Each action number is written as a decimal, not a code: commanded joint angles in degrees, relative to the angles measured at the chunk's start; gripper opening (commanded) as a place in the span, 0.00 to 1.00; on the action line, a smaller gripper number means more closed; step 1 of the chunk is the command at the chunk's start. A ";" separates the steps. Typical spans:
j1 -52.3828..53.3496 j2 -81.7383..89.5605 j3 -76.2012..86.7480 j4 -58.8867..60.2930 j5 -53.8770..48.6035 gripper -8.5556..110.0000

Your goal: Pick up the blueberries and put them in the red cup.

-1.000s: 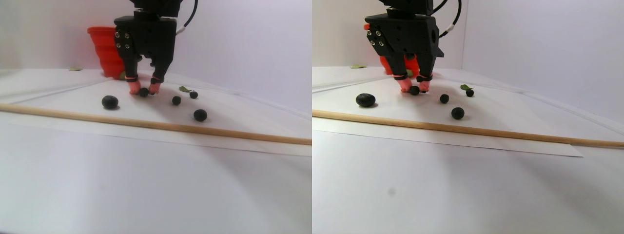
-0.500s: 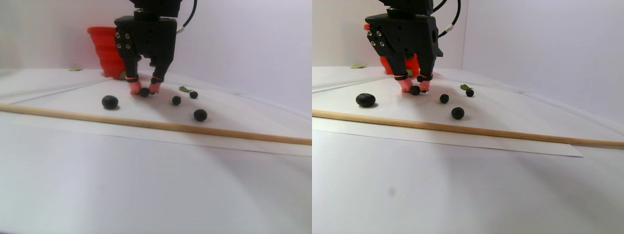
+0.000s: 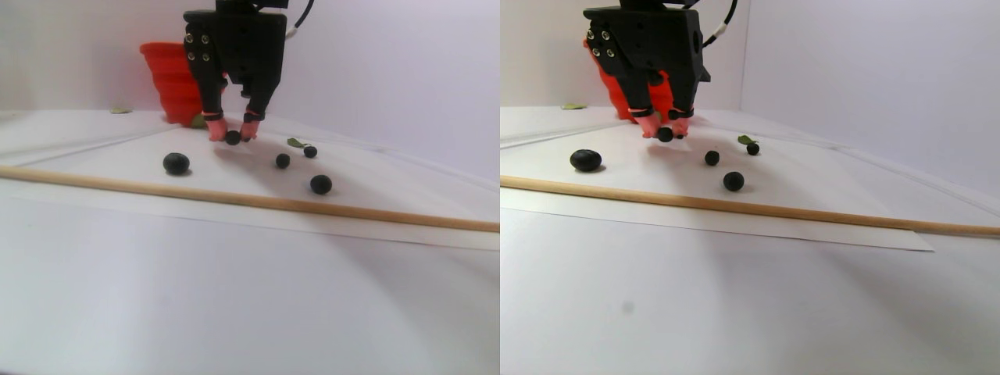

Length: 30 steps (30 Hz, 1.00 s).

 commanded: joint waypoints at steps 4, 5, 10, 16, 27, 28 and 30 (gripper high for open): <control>0.62 8.00 -0.79 2.46 -0.70 0.17; 0.44 8.70 -0.79 3.08 -0.79 0.17; -0.53 12.30 -0.97 6.24 -0.79 0.17; -1.76 15.73 -1.23 9.49 -0.79 0.17; -3.52 19.95 -2.64 13.54 -0.44 0.17; -3.69 20.21 -2.81 13.80 -0.35 0.17; -3.96 20.65 -3.16 14.06 -0.35 0.17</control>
